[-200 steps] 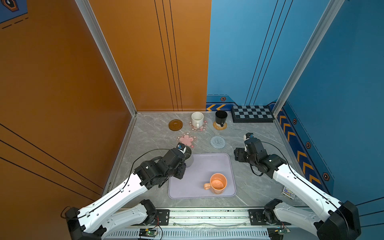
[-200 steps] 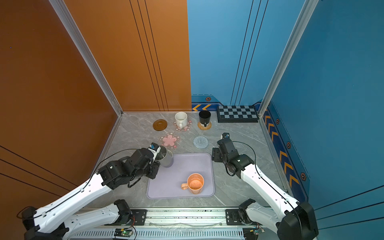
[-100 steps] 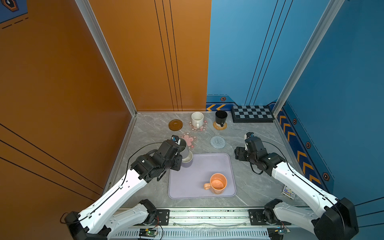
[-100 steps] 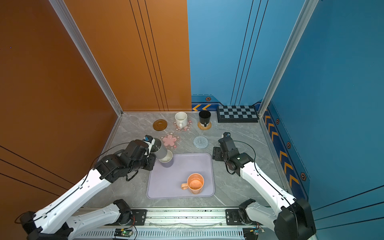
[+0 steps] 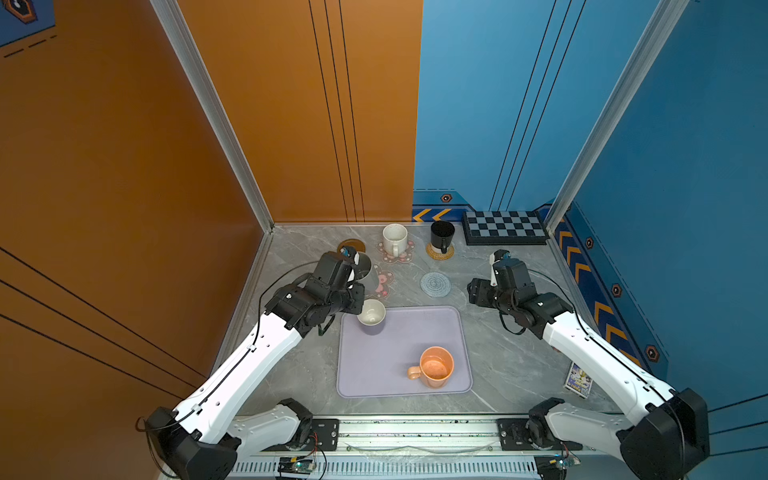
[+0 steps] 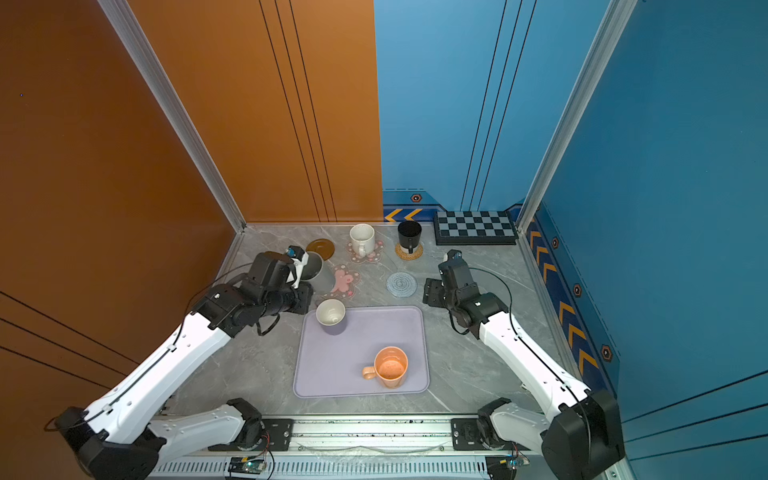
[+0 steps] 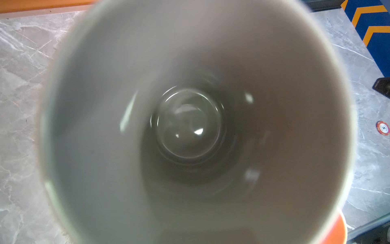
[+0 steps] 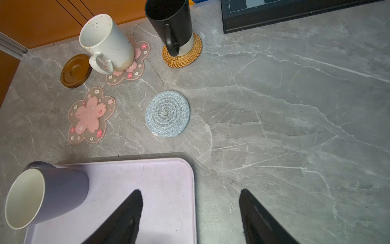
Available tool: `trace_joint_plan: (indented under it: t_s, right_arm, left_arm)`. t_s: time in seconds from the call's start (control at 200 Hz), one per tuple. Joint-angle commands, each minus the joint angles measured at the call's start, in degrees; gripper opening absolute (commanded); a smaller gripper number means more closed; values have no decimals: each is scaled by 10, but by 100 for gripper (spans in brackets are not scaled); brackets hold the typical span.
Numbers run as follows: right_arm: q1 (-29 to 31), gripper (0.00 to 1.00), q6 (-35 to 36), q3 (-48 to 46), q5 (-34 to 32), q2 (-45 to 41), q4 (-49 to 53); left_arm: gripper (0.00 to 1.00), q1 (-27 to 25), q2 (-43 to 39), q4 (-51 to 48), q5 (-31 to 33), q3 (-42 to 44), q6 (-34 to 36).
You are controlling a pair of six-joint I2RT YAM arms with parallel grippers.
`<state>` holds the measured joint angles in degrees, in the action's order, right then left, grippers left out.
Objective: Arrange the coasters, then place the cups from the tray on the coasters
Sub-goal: 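Carry the grey mug over the wooden coaster while the right gripper nears the black mug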
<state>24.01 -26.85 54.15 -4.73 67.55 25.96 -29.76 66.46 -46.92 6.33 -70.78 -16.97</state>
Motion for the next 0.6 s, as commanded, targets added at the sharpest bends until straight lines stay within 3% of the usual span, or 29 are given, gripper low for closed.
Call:
trace_joint_plan:
  t_s: [0.0,0.596]
  right_arm:
    - [-3,75,-6,6,-19,-13,13]
    - [-10,75,-9,44,-39,12,31]
  left_arm:
    - [0,21,13,51,-17,-35,19]
    - [0,113,140,128,-66,-95,36]
